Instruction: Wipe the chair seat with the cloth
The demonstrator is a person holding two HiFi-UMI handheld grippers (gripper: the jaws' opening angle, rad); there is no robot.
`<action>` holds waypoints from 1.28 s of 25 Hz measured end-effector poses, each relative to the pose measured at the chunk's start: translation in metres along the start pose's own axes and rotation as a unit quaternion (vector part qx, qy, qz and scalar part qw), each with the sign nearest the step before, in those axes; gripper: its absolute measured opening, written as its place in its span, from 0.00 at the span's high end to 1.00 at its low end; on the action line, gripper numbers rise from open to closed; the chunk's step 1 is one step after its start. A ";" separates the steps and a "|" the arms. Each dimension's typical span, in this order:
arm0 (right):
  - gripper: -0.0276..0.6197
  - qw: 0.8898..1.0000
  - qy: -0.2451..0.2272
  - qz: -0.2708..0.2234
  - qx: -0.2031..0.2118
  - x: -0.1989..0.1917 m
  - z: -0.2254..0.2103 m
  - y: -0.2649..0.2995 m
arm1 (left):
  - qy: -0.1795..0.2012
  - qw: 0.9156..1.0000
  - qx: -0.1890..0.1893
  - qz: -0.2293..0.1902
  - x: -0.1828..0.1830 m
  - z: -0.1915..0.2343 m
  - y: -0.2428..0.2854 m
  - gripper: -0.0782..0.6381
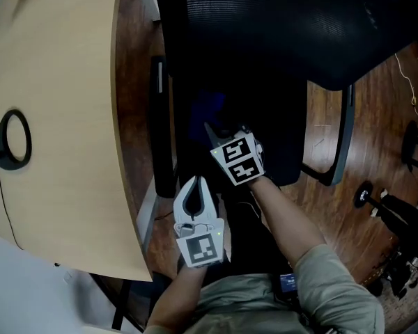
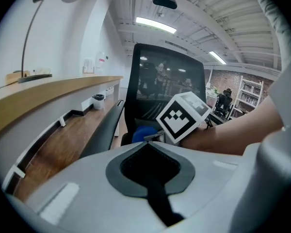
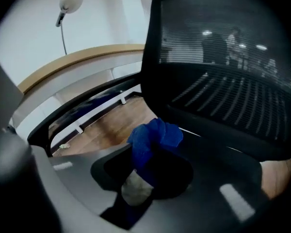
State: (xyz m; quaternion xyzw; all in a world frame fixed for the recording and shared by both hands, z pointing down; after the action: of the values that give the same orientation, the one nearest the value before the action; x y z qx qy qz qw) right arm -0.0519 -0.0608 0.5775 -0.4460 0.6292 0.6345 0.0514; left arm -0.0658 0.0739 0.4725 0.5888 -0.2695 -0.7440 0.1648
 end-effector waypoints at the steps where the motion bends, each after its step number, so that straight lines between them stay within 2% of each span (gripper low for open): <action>1: 0.82 1.000 -0.008 0.006 0.014 0.000 0.012 0.011 | -0.003 1.000 0.002 0.001 -0.001 0.004 -0.003 0.88; 4: 0.82 0.998 -0.034 0.022 0.049 -0.008 0.040 0.045 | -0.007 1.000 0.006 0.011 -0.013 0.012 -0.008 0.88; 7: 0.82 0.995 -0.056 0.040 0.067 -0.022 0.051 0.071 | 0.002 1.000 0.004 0.025 -0.029 0.013 -0.005 0.88; 13: 0.82 0.996 -0.051 0.057 0.051 -0.043 0.030 0.070 | -0.008 0.999 0.010 0.046 -0.052 0.006 0.009 0.88; 18: 0.82 0.998 -0.017 0.060 -0.008 -0.063 -0.031 0.033 | 0.018 0.999 -0.015 0.034 -0.043 -0.018 0.025 0.88; 23: 0.82 0.993 0.053 0.060 -0.089 -0.093 -0.111 -0.017 | 0.048 0.997 -0.057 0.032 -0.032 -0.059 0.042 0.88; 27: 0.82 0.979 0.114 0.063 -0.155 -0.127 -0.172 -0.061 | 0.061 0.994 -0.085 0.029 -0.026 -0.094 0.055 0.88; 32: 0.82 0.955 0.185 0.069 -0.223 -0.171 -0.225 -0.108 | 0.081 0.990 -0.114 0.030 -0.024 -0.130 0.067 0.88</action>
State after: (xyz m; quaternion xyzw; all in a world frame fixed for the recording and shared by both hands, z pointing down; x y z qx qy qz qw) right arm 0.2312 -0.1438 0.6467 -0.5114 0.4994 0.6670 -0.2104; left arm 0.0608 0.0069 0.5102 0.6159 -0.1859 -0.7148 0.2742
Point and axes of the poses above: the fingertips, and each gripper's own axes: y forward along the fingers, z to its left, x out of its top, the point moved 3 cm from there along -y, backward along the fingers, and after that the axes turned 1 degree about x, right-handed, at the moved point
